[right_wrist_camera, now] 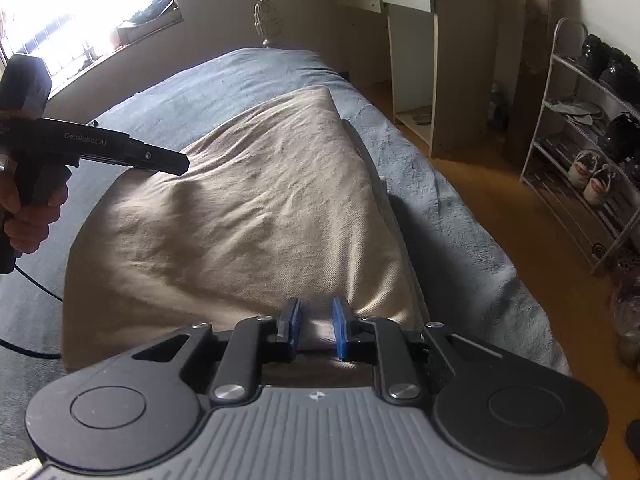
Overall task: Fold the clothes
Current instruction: 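Lower the folded beige trousers onto the clothes stack and open both grippers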
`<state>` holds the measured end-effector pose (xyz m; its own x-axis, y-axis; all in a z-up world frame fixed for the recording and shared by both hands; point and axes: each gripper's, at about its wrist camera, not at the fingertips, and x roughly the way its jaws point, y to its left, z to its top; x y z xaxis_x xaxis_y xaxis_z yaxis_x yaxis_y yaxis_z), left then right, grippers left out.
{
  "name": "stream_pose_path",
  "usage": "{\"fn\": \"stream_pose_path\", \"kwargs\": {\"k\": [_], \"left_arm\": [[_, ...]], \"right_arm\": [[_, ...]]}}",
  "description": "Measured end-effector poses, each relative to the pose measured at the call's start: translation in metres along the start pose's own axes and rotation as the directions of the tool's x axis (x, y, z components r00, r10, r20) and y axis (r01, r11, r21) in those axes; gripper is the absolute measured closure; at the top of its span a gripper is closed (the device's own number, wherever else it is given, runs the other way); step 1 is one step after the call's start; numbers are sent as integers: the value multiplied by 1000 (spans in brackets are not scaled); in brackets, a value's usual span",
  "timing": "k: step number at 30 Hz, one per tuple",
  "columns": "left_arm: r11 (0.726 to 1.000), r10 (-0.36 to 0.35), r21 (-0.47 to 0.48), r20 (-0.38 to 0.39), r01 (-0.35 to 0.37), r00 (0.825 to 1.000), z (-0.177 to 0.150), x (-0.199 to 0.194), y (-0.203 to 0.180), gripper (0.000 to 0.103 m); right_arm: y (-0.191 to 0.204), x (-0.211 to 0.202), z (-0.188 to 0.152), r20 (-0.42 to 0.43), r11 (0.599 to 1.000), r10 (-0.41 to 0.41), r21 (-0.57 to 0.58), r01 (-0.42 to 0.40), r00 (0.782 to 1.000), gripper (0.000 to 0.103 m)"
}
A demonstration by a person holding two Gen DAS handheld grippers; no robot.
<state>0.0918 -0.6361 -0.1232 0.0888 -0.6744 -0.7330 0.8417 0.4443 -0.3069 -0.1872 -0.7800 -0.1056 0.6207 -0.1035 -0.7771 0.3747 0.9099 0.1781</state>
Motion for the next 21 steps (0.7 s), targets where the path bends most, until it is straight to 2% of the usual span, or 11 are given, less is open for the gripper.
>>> {"fn": "stream_pose_path", "kwargs": {"k": [5,9,12,14,17,21], "left_arm": [[1000,12,9,-9,-12,1000,1,-4,-3,29],[1000,23,-8,-14,-23,1000,4,-3,-5,28],[999,33,-10,-13,-34,999,3,-3,-6,27],[999,29,-13,-11,-29,1000,3,-1,-5,27],[999,33,4,-26,-33,999,7,2,-6,26],[999,54,0,1,-54,999,14,-14,-6,26]], "right_arm": [[4,-7,16,1,998,20,-55,-20,1000,84],[12,-22,49,83,988,81,-141,-69,993,84],[8,4,63,71,983,59,-179,-46,996,84],[1,32,57,25,980,25,-197,-19,999,86],[-14,53,45,11,994,32,-106,-31,999,86],[-21,25,56,54,999,44,-34,-43,998,85]]}}
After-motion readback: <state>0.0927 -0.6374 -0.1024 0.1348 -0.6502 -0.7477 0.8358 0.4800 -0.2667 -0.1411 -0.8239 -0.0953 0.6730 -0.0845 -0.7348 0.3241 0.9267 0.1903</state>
